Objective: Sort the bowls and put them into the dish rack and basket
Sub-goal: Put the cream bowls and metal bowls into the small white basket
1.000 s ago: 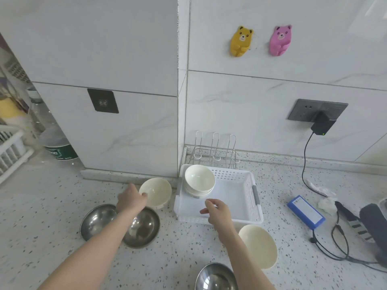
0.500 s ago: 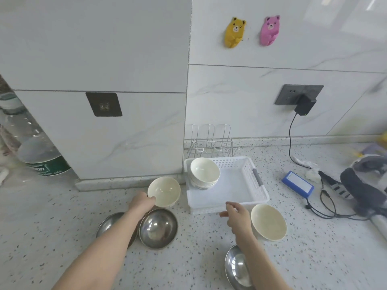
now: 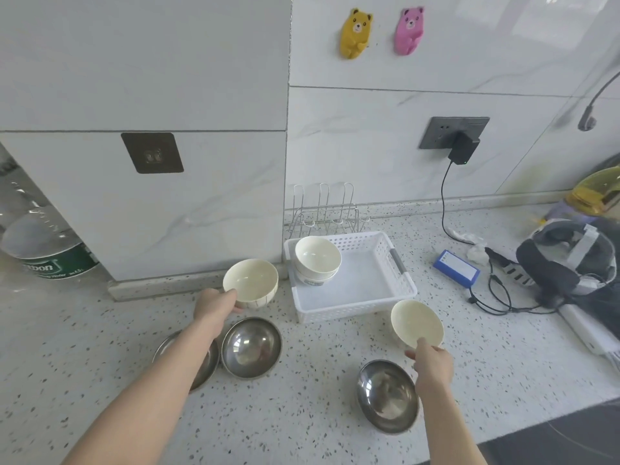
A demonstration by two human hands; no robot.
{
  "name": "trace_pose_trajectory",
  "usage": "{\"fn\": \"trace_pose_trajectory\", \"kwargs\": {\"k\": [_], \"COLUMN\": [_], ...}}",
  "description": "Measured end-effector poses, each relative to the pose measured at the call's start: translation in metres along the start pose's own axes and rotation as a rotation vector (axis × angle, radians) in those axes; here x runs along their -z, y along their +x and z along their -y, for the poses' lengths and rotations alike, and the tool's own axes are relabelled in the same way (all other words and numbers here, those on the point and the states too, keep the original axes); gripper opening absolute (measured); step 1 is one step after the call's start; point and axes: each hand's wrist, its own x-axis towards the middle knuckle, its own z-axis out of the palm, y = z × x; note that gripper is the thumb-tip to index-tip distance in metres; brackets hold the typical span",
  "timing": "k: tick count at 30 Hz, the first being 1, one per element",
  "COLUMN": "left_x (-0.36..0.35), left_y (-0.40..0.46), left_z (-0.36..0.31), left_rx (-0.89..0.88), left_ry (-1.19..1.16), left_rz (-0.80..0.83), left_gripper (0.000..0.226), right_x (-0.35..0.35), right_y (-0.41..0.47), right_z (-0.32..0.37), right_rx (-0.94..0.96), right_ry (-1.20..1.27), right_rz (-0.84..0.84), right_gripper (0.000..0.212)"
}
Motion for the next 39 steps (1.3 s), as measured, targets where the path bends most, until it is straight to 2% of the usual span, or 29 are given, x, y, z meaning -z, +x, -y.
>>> {"fn": "trace_pose_trajectory", "kwargs": {"k": [6,15,22,26,31,39], "left_x": [-0.003,-0.030,-0.067,-0.087,-0.105,-0.119], "left_y": [-0.028,-0.072,-0.103,-0.109,-0.111,-0.102], "left_z": [-0.002,-0.003,-0.025,-0.041,-0.057,-0.072], "left_rx": [-0.035,0.016,-0.019,-0.047,-0.079,-0.084], "left_ry": [-0.161,-0.289,-0.294,-0.272,-0.271,-0.251], "left_rz": [-0.071,-0.154,-0.155,-0.132,-0.109,-0.120], "left_gripper": [0.018,0.014,0.013,0.015,0.016,0.017], "right_x": [0.016,0.021,0.038,0.047,0.040,-0.015], "right_y": [0.017,0.040,0.047,0.060,0.073,0.085], "right_z": [-0.003,-0.008,-0.014,0.012,0.057,0.096], "right_rx": [-0.144,-0.129,-0.081,-0.033,0.077,0.131], "right_ry": [0.006,0.064,0.214,0.328,0.384,0.244], "right_rz": [0.068,0.247,0.068,0.060,0.158,0.410], "right_gripper": [0.043,0.038,0.039,0.041,0.040,0.038]}}
